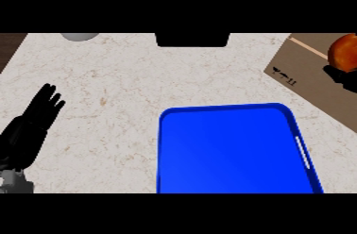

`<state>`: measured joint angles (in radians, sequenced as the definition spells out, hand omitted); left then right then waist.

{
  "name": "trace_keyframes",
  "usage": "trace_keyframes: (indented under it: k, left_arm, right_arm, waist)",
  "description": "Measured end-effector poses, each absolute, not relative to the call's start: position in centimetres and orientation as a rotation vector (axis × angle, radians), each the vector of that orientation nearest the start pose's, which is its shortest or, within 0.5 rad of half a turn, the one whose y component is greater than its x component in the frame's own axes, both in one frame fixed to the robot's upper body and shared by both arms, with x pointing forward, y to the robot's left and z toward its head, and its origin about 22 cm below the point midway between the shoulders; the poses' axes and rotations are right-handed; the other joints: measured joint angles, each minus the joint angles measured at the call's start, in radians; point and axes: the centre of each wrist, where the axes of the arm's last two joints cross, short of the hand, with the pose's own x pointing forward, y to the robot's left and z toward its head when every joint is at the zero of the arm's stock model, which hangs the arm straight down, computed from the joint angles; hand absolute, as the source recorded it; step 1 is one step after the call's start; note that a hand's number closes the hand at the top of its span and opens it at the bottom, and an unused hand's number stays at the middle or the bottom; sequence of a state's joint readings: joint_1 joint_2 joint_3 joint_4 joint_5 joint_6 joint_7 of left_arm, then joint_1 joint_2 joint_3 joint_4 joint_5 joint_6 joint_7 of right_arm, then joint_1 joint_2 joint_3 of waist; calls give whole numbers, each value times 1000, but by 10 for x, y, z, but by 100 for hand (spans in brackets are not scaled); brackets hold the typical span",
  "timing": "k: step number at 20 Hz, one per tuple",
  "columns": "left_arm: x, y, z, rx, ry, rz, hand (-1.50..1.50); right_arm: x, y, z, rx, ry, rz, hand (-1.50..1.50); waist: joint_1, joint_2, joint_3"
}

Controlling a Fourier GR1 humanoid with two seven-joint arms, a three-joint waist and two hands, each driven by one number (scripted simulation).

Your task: Pick the tomato from the tray and place it in the cardboard box

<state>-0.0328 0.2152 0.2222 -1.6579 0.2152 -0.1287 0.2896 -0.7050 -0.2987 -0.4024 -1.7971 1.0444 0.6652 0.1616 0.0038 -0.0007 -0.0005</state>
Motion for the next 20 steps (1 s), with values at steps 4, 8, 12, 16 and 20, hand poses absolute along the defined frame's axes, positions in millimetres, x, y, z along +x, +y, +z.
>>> trace_keyframes:
  k: [4,8,12,16,20]
  left_arm:
    - [243,322,55,51,-1438,41,0]
    - [250,318,54,52,-1447,43,0]
    - [251,317,58,53,-1446,42,0]
    - [253,316,59,50,-1451,43,0]
    - [249,315,57,46,-1444,40,0]
  right_arm:
    - [317,-309,277,-1216,-1505,853,150]
    - [335,-334,272,-1228,-1487,869,150]
    - [353,-353,257,-1222,-1494,878,150]
    - [369,-365,233,-1205,-1499,877,150]
    - [385,-378,205,-1176,-1486,883,150]
  waist:
    - [3,1,0]
    - [3,3,0]
    - [7,3,1]
    - [7,4,1]
    - [12,5,1]
